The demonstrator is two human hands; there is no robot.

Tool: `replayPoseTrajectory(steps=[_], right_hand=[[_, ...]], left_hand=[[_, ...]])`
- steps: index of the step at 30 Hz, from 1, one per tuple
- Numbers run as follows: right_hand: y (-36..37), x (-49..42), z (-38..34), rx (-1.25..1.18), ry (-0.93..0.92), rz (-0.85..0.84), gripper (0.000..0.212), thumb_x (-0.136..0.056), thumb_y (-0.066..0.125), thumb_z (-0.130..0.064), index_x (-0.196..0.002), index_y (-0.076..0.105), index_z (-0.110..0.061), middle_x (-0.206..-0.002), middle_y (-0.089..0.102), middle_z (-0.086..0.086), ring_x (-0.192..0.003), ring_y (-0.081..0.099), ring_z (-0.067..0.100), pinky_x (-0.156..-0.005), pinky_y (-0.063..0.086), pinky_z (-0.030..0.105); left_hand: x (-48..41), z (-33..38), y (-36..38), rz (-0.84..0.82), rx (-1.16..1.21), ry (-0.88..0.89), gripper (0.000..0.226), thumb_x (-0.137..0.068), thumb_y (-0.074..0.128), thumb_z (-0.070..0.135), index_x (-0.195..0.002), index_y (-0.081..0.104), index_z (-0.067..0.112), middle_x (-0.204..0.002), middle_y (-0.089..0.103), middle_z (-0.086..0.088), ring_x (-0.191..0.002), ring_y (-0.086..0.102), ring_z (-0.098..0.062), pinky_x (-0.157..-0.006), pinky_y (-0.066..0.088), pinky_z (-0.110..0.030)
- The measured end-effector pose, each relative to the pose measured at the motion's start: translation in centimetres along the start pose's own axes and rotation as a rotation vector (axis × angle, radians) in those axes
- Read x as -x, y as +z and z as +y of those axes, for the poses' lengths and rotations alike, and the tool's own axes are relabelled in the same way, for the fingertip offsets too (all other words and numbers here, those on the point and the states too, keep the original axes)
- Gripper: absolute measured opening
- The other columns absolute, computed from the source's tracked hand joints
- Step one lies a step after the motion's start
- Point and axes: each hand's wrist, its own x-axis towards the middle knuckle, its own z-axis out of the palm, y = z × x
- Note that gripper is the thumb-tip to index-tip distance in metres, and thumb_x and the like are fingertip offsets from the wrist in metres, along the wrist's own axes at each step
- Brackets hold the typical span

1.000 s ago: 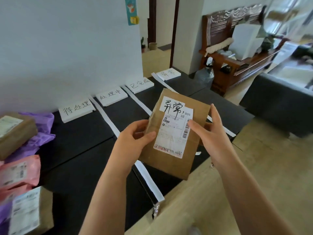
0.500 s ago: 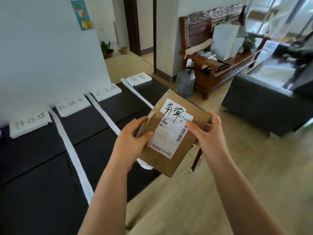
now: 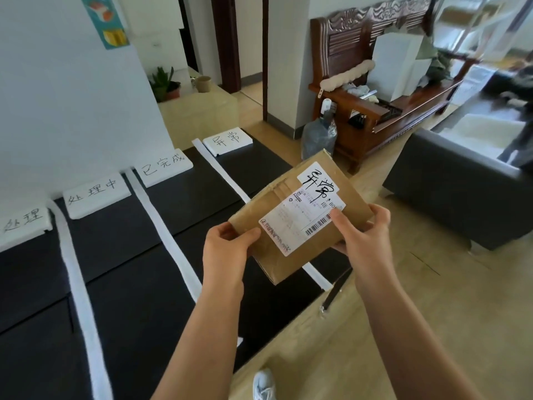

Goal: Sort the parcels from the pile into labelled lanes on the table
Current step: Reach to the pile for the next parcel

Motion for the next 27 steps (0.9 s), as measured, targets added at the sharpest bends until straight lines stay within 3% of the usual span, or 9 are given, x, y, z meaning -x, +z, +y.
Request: replayPoseTrajectory(steps=[2, 10, 12, 14, 17, 22, 27], right_hand=[[0.8, -2.2, -0.1, 0.098, -0.031, 0.012, 0.053, -0.083, 0.077, -0.038, -0.119, 0.038, -0.037, -0.123, 0.056, 0.002, -0.098, 0.068, 0.016, -0.074, 0.062, 0.032], [3.1, -10.6, 0.4, 0.287, 0.001, -0.029, 0.050, -0.083, 0.076, -0.044, -0.118, 0.042, -0.032, -0.116, 0.058, -0.003, -0.100, 0.064, 0.015, -0.088, 0.058, 0.040], [4.2, -13.1, 0.5, 0.318, -0.013, -0.062, 0.046, -0.085, 0.073, -0.044, -0.118, 0.043, -0.034, -0.116, 0.058, -0.005, -0.099, 0.064, 0.013, -0.087, 0.058, 0.039], [5.5, -16.0, 0.6, 0.360, -0.026, -0.103, 0.049, -0.087, 0.071, -0.046, -0.126, 0.047, -0.031, -0.117, 0.059, -0.005, -0.100, 0.064, 0.014, -0.087, 0.058, 0.040], [7.6, -20.7, 0.8, 0.419, -0.021, -0.169, 0.060, -0.089, 0.069, -0.046, -0.138, 0.044, -0.024, -0.116, 0.061, -0.001, -0.101, 0.065, 0.017, -0.088, 0.058, 0.040], [11.3, -29.4, 1.5, 0.483, 0.025, -0.282, 0.061, -0.090, 0.066, -0.048, -0.140, 0.043, -0.021, -0.117, 0.063, -0.001, -0.100, 0.065, 0.016, -0.088, 0.058, 0.041], [14.9, -37.2, 3.7, 0.613, 0.047, -0.354, 0.070, -0.084, 0.063, -0.059, -0.140, 0.047, -0.019, -0.123, 0.060, 0.004, -0.101, 0.064, 0.022, -0.091, 0.056, 0.048]], left_hand=[[-2.0, 0.6, 1.4, -0.017, -0.008, -0.018, 0.055, -0.082, 0.078, 0.011, -0.125, 0.046, 0.025, -0.116, 0.058, 0.003, -0.109, 0.059, -0.021, -0.095, 0.054, -0.045], [-8.8, 2.2, 5.2, -0.068, -0.079, -0.040, 0.086, -0.084, 0.075, 0.016, -0.152, 0.026, 0.034, -0.129, 0.052, 0.003, -0.117, 0.054, -0.024, -0.100, 0.048, -0.055], [-11.1, 2.0, 6.0, -0.056, -0.114, -0.055, 0.081, -0.085, 0.074, 0.016, -0.151, 0.030, 0.032, -0.130, 0.054, 0.002, -0.116, 0.055, -0.023, -0.097, 0.051, -0.051], [-13.8, 1.8, 7.0, -0.019, -0.146, -0.065, 0.069, -0.085, 0.073, 0.019, -0.145, 0.040, 0.025, -0.128, 0.057, 0.001, -0.113, 0.057, -0.021, -0.083, 0.054, -0.039], [-17.4, 1.9, 8.6, 0.049, -0.174, -0.071, 0.054, -0.087, 0.071, 0.019, -0.136, 0.048, 0.019, -0.124, 0.060, 0.000, -0.107, 0.059, -0.018, -0.064, 0.045, -0.025], [-23.1, 3.4, 11.8, 0.134, -0.192, -0.079, 0.062, -0.090, 0.068, 0.014, -0.144, 0.039, 0.022, -0.125, 0.055, 0.003, -0.106, 0.056, -0.016, -0.076, 0.049, -0.032], [-29.2, 4.6, 14.8, 0.134, -0.262, -0.130, 0.071, -0.094, 0.062, 0.015, -0.153, 0.026, 0.030, -0.116, 0.053, 0.007, -0.086, 0.054, -0.009, -0.064, 0.049, -0.027]])
